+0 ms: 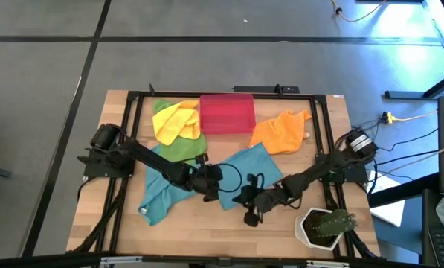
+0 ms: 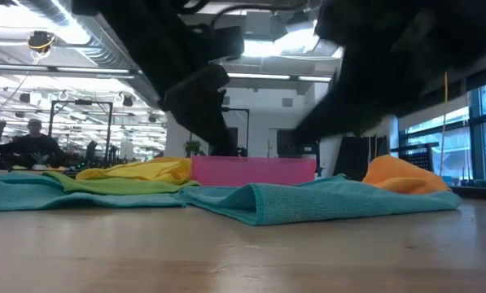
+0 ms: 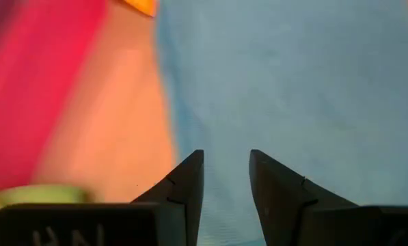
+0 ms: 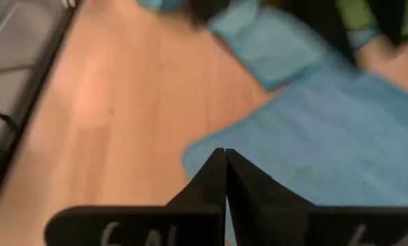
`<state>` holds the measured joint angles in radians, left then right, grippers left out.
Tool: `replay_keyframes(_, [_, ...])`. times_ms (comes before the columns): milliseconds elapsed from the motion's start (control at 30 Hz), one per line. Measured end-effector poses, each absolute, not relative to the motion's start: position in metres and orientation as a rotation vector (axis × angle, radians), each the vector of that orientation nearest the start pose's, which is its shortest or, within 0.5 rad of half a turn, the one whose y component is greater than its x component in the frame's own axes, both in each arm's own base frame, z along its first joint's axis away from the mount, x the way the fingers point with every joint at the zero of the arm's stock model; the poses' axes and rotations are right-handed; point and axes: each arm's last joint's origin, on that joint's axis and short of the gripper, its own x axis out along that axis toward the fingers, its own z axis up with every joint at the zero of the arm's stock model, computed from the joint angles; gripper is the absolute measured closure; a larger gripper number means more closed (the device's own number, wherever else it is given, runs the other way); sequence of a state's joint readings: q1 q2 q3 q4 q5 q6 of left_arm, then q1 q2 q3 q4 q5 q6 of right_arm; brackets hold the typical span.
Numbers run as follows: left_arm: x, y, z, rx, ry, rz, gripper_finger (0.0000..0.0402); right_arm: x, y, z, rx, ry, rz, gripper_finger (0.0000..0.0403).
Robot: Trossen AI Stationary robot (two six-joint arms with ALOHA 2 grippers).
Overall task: Roll microfiber towels into tight, uniform cylinder then place into a basket
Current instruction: Fold the right blue microfiber towel
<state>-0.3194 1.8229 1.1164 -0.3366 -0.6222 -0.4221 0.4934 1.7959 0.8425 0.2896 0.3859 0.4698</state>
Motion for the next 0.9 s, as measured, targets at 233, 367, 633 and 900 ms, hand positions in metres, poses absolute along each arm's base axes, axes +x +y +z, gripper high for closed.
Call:
replay_keyframes(233, [0.343, -0.096, 0.173, 0.116, 0.787, 0.544, 0.0295, 0.324, 0.147, 0.103, 0.214, 0.712, -0.028, 0.0393])
replay_keyframes(367, [0.342, -0.097, 0.172, 0.105, 0.810, 0.514, 0.0295, 0.327, 0.149, 0.095, 0.264, 0.767, 0.066, 0.0392])
replay_keyframes(633, [0.341, -0.099, 0.171, 0.107, 0.818, 0.501, 0.0295, 0.314, 0.169, 0.093, 0.308, 0.940, 0.443, 0.0393])
replay_keyframes(900, [0.341, -0.100, 0.171, 0.098, 0.825, 0.485, 0.0295, 0.299, 0.181, 0.096, 0.324, 1.049, 0.641, 0.0393])
